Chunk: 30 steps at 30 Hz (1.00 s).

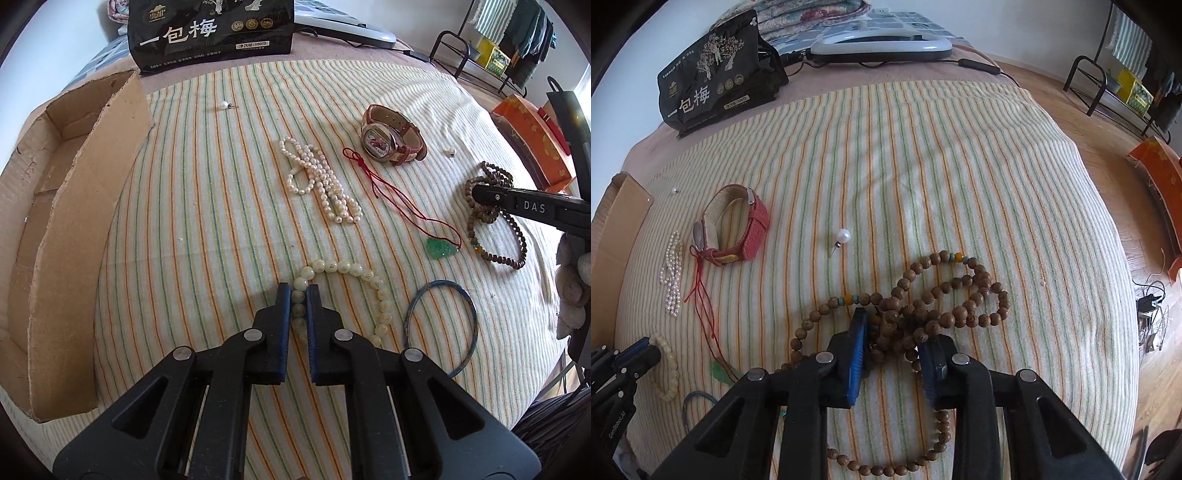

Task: Organize jewelry
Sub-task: 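Grasp the cream bead bracelet with the left tool while the right tool grasps the wooden mala, then lift the bracelet and mala and carry both over the cardboard box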

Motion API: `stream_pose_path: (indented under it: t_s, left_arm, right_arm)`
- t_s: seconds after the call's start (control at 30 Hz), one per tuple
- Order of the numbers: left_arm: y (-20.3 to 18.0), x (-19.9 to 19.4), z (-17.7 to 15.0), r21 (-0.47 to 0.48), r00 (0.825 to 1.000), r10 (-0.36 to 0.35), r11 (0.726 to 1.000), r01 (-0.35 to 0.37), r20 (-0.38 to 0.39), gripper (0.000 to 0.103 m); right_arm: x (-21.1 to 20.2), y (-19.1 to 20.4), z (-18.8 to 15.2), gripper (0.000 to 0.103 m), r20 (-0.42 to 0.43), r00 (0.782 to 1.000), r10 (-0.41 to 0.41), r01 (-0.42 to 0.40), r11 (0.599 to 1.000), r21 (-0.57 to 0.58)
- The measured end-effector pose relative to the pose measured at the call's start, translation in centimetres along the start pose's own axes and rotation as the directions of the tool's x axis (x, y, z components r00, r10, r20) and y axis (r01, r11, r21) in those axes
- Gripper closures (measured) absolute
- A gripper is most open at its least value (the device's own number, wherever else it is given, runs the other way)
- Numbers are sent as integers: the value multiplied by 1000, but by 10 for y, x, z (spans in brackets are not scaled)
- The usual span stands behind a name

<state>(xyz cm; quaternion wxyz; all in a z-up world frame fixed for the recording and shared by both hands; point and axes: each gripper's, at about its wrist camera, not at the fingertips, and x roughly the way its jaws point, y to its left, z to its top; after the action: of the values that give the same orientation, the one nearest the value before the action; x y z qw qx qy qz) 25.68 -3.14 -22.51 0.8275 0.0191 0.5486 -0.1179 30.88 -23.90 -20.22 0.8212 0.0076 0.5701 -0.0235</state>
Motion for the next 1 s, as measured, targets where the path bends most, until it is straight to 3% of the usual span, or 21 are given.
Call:
stream_pose_path:
  t_s: [0.07, 0.33, 0.77, 1.0]
  left_arm:
    - [1, -1, 0, -9, 1000, -8, 1000, 8, 0, 98]
    - [-3, -19, 5, -19, 998, -47, 999, 48, 38, 98]
    - [-21, -64, 13, 26, 983, -105, 994, 102, 147, 98]
    - [-18, -74, 13, 27, 980, -100, 995, 97, 170, 98]
  right_arm:
    - [-2, -1, -1, 87, 6, 1000, 4, -4, 1000, -3]
    - [-17, -18, 0, 93, 35, 997, 67, -68, 997, 40]
    - [-72, -28, 5, 93, 160, 980, 120, -127, 991, 34]
    - [-67, -32, -9, 93, 122, 987, 102, -105, 994, 19]
